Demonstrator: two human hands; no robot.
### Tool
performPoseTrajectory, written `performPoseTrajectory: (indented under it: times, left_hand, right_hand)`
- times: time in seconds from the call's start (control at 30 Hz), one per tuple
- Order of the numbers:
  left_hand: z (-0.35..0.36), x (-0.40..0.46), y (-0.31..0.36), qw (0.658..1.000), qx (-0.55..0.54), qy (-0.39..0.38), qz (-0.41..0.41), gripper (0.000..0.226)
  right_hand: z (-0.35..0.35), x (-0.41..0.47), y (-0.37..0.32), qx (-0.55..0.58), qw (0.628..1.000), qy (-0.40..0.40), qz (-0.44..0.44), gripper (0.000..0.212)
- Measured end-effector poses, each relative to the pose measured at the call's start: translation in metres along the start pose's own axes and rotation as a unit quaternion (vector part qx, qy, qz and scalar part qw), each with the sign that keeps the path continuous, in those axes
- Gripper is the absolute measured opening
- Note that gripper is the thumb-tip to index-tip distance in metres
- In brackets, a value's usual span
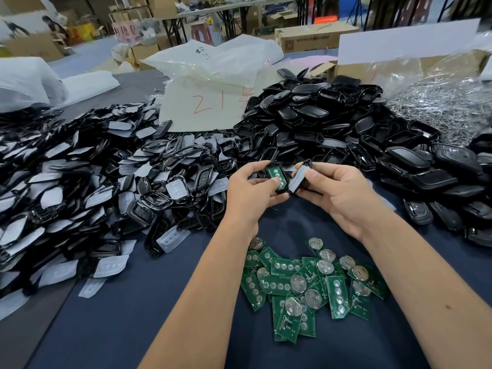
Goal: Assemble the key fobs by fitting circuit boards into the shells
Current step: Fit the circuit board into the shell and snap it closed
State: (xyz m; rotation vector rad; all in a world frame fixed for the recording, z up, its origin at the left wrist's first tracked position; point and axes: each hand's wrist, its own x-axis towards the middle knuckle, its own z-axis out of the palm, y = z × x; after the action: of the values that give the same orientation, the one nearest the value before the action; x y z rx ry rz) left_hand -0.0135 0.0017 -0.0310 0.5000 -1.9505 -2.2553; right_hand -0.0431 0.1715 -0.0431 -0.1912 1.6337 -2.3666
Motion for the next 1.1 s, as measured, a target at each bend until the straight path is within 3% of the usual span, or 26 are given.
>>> performPoseTrajectory:
  times: [0.2, 0.37, 0.5, 0.67, 0.8, 1.1]
  left_hand:
    - [0.004, -0.004, -0.004, 0.996, 0.059, 0.018, 0.063, 0.009]
    - [0.008, -0.011, -0.005, 0.979, 0.141, 0.008, 0.148, 0.016]
    - [0.011, -0.011, -0.006, 0.959, 0.210, 0.000, 0.188, 0.002]
    - [0.012, -0.013, -0.004, 0.943, 0.252, -0.016, 0.215, 0.006]
    - [0.012, -0.016, -0.006, 0.932, 0.280, -0.013, 0.231, 0.025]
    - [0.006, -0.012, -0.002, 0.927, 0.292, -0.012, 0.233, 0.021]
  right_hand:
    - [0.001, 0.000, 0.004, -0.037, 0.999, 0.015, -0.018, 0.018]
    - [0.003, 0.000, 0.006, -0.054, 0.997, 0.042, -0.024, 0.014]
    - [0.006, -0.001, 0.007, -0.060, 0.995, 0.063, -0.042, 0.011]
    - [0.007, -0.002, 0.007, -0.055, 0.995, 0.071, -0.049, 0.007]
    - [0.007, -0.001, 0.009, -0.088, 0.991, 0.092, -0.047, 0.006]
    - [0.000, -0.002, 0.004, -0.145, 0.984, 0.076, -0.068, 0.017]
